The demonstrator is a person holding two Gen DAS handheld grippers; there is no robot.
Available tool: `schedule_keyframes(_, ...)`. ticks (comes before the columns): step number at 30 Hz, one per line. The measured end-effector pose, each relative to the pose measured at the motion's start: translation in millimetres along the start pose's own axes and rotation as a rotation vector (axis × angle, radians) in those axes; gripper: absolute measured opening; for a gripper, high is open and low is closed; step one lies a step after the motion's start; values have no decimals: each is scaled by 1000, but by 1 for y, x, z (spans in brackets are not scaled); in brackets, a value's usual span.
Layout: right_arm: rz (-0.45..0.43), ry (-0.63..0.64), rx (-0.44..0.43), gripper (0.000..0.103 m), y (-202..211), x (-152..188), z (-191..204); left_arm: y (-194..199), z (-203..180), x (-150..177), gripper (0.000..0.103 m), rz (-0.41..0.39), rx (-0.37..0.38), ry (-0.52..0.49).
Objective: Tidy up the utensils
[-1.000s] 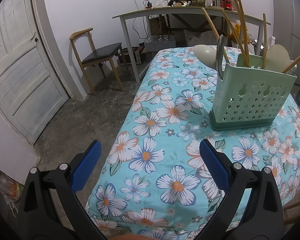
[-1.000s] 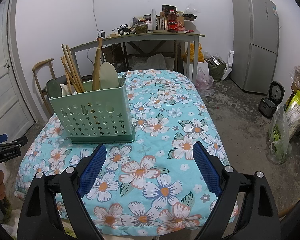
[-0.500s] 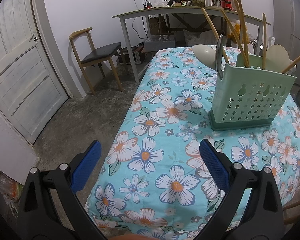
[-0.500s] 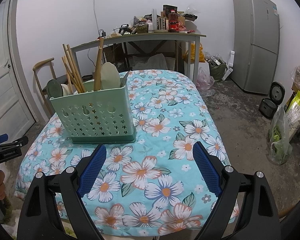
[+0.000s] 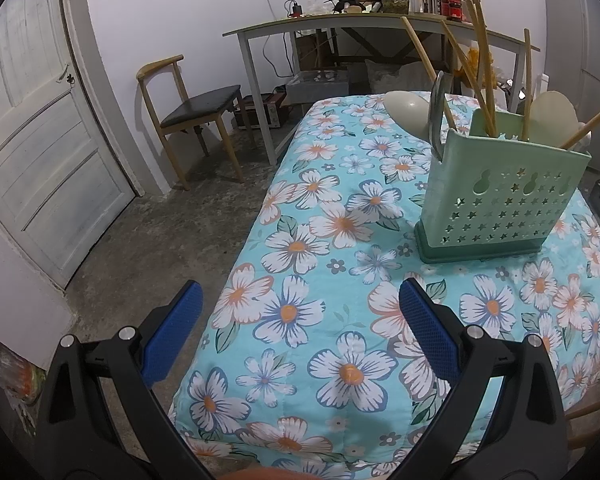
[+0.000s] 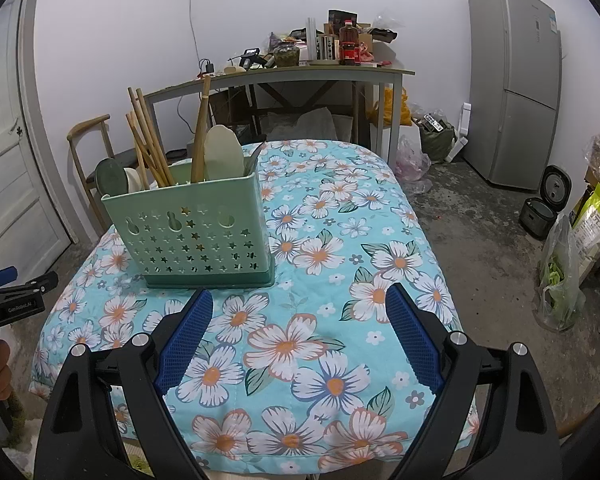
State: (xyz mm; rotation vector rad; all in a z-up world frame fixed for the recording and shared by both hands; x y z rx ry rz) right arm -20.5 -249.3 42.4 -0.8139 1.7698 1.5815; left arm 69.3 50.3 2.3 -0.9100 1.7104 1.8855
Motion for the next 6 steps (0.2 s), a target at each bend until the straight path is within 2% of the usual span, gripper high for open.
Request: schedule_keyframes(6,0,1,-1,86,0,0,1,-1,0,-1,95,2,0,0)
Point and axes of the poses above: each gripper's, at about its wrist camera, not at the fingertips, and y roughly against the way its jaws point, z to its left, x to its underside, the point moved 3 cm from there along -y, roughly the way its jaws point, and after that the axes turned 11 degrees about y, right-handed, at the moved point
